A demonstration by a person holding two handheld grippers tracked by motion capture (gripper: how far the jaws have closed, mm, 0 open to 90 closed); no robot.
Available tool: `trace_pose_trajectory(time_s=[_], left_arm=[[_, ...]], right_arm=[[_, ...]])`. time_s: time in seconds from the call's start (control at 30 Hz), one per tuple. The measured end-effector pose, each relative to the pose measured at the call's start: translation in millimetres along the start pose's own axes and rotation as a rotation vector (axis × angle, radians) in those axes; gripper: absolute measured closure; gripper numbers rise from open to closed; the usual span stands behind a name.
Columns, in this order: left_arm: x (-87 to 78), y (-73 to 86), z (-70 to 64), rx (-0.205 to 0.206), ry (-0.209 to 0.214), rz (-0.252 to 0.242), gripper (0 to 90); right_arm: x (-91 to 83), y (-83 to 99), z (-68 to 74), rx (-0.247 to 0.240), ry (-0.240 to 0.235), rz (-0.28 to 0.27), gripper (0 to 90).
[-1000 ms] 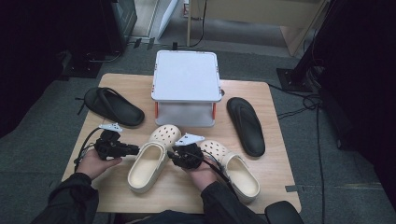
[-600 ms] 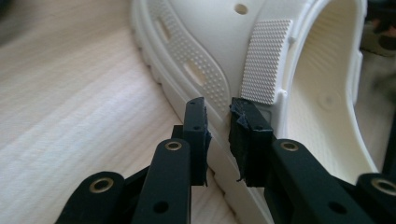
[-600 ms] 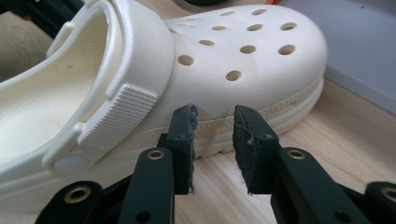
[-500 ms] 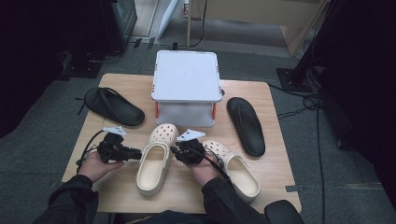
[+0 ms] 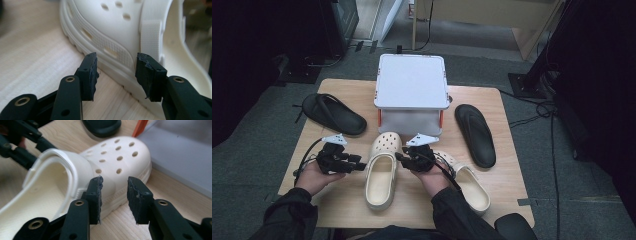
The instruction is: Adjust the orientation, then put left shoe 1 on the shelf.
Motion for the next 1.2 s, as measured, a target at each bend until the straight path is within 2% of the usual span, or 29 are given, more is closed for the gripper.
trace_pose_trajectory(time_s=[0.07, 0.23, 0.27, 0.33, 0.43, 0.53, 0.67, 0.8, 0.87, 0.97, 1.03, 1.2], left_arm=[[-3.9, -0.8, 2.8, -0.008, -0.004, -0.032, 51.8], [-9.4, -6.2, 7.2, -0.019, -0.029, -0.066, 48.1], [-9.7, -7.2, 7.6, -0.033, -0.039, -0.072, 46.7], [-10.5, -9.5, 8.6, -0.064, -0.033, -0.076, 46.5], [-12.9, -13.2, 6.3, -0.005, -0.070, -0.078, 45.1], [-15.3, -20.7, 6.7, 0.014, -0.063, -0.097, 43.4], [-16.9, -32.5, 5.7, 0.049, -0.062, -0.110, 41.4], [-17.9, -49.2, 7.8, 0.084, -0.068, -0.121, 40.4], [-18.3, -55.0, 9.8, 0.088, -0.063, -0.125, 40.4], [-18.5, -63.1, 16.0, 0.103, -0.072, -0.149, 40.9], [-19.0, -69.0, 20.4, 0.090, -0.076, -0.156, 40.9], [-19.6, -77.1, 23.4, 0.101, -0.088, -0.145, 40.8]], right_arm=[[-6.2, -3.1, 1.3, -0.001, -0.017, -0.014, 59.9], [-15.8, -6.8, 5.5, -0.022, -0.045, -0.026, 54.2], [-17.4, -7.5, 6.6, -0.021, -0.066, -0.030, 51.9], [-20.7, -9.3, 9.9, -0.023, -0.088, -0.030, 51.9], [-23.4, -11.6, 17.5, -0.046, -0.113, -0.033, 49.6], [-17.5, -8.7, 29.7, -0.082, -0.119, -0.006, 46.1], [-3.3, -1.7, 33.2, -0.116, -0.061, 0.022, 44.2], [10.6, 4.2, 28.9, -0.081, -0.039, 0.065, 44.1], [15.0, 5.2, 28.2, -0.076, -0.022, 0.063, 42.8], [18.6, 2.7, 25.5, -0.041, -0.021, 0.042, 42.8], [19.7, 1.9, 23.9, -0.032, -0.018, 0.038, 44.0], [17.8, 2.0, 21.0, 0.001, -0.028, 0.037, 49.3]])
Point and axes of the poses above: each handheld gripper's, and its own axes: x roughly forward along the jaws, y roughly out of its underside, z roughly to its left, the point moved 1 cm from there along x, roughly forward along the jaws, and after that the axes turned 7 degrees about z, right-handed, at the moved point
